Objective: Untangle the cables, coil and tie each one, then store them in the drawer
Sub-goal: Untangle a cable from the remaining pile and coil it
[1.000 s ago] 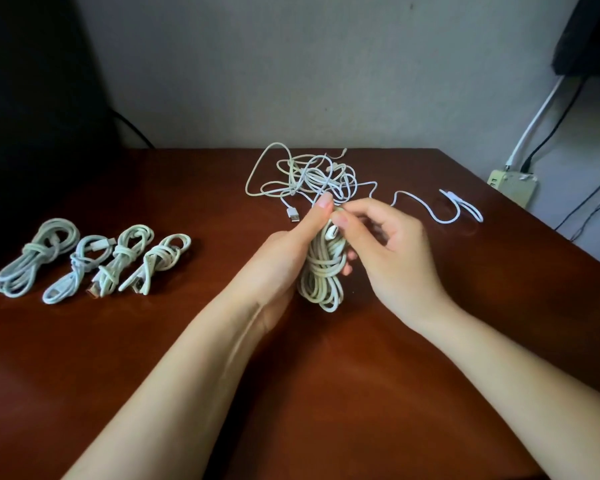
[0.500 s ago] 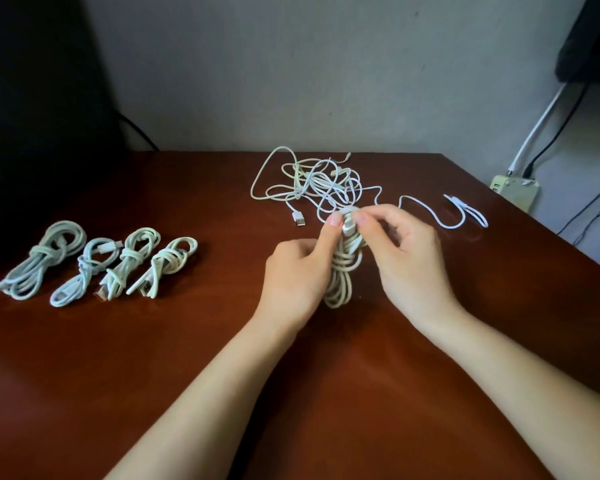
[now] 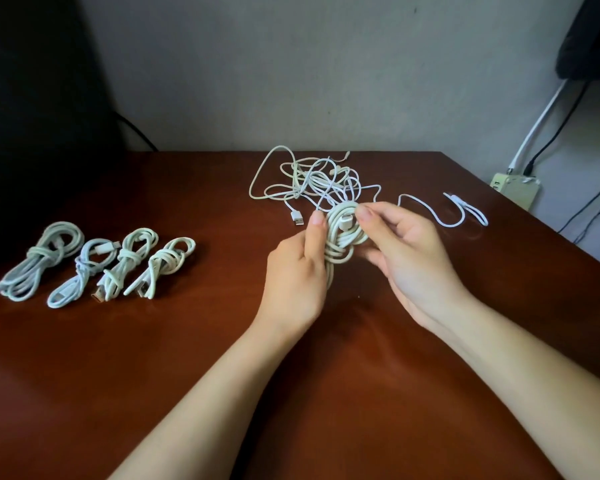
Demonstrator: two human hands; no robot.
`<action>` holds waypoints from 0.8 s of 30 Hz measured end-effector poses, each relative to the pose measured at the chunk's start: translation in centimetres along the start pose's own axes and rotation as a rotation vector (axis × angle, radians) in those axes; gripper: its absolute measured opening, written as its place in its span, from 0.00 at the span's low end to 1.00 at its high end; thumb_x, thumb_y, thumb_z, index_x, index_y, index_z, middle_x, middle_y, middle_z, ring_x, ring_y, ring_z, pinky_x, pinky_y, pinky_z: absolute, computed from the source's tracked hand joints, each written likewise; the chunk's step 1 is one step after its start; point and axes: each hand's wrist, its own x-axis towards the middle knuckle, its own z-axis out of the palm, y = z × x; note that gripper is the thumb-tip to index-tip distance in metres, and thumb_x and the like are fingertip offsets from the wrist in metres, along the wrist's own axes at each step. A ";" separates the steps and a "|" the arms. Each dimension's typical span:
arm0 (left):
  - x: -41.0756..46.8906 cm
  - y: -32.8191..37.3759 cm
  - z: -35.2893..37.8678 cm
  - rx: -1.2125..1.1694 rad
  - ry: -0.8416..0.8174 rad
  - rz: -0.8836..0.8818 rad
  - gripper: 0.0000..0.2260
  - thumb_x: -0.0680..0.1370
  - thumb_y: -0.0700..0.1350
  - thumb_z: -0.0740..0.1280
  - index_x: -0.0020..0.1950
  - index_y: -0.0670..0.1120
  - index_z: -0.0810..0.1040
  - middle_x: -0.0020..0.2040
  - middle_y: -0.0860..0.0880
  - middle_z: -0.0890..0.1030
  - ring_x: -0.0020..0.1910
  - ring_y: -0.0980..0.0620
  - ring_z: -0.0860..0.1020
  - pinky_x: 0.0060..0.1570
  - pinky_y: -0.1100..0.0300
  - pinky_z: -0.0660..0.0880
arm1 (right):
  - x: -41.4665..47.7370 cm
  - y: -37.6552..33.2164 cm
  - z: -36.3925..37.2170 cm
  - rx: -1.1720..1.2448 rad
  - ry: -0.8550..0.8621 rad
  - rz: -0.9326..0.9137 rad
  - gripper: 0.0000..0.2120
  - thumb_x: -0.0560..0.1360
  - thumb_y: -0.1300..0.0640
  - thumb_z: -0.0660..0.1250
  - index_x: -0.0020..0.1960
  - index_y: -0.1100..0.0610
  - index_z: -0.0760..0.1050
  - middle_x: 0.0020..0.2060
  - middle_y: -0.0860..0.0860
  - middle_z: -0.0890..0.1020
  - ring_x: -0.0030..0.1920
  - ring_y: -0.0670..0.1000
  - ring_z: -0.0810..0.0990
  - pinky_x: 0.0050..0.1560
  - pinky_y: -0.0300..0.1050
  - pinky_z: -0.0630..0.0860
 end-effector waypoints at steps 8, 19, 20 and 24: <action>1.0 -0.5 -1.4 -0.198 -0.156 -0.158 0.15 0.76 0.54 0.67 0.48 0.42 0.81 0.36 0.51 0.79 0.33 0.54 0.75 0.34 0.61 0.73 | 0.7 -0.3 -0.8 -0.029 0.181 0.000 0.08 0.79 0.61 0.62 0.52 0.62 0.79 0.44 0.55 0.84 0.44 0.48 0.84 0.43 0.40 0.79; 0.1 -0.1 -1.6 0.270 -0.211 0.305 0.39 0.65 0.50 0.78 0.73 0.49 0.67 0.65 0.54 0.75 0.63 0.63 0.72 0.64 0.69 0.67 | 1.2 -0.5 -2.0 0.018 0.159 0.131 0.09 0.80 0.59 0.62 0.49 0.57 0.80 0.41 0.51 0.85 0.41 0.47 0.84 0.40 0.38 0.79; 0.1 -0.1 -1.6 0.280 -0.225 0.327 0.39 0.65 0.50 0.78 0.73 0.48 0.67 0.64 0.55 0.75 0.62 0.66 0.71 0.62 0.74 0.65 | 1.2 -0.4 -2.1 0.010 0.143 0.134 0.09 0.80 0.59 0.62 0.49 0.57 0.80 0.42 0.51 0.85 0.41 0.47 0.84 0.41 0.38 0.80; 0.1 0.1 -1.8 0.217 -0.254 0.339 0.34 0.66 0.51 0.77 0.70 0.49 0.71 0.57 0.65 0.73 0.55 0.76 0.71 0.59 0.76 0.67 | 1.4 -0.6 -2.5 0.004 0.090 0.129 0.09 0.80 0.60 0.61 0.51 0.57 0.80 0.43 0.51 0.85 0.42 0.47 0.84 0.40 0.38 0.79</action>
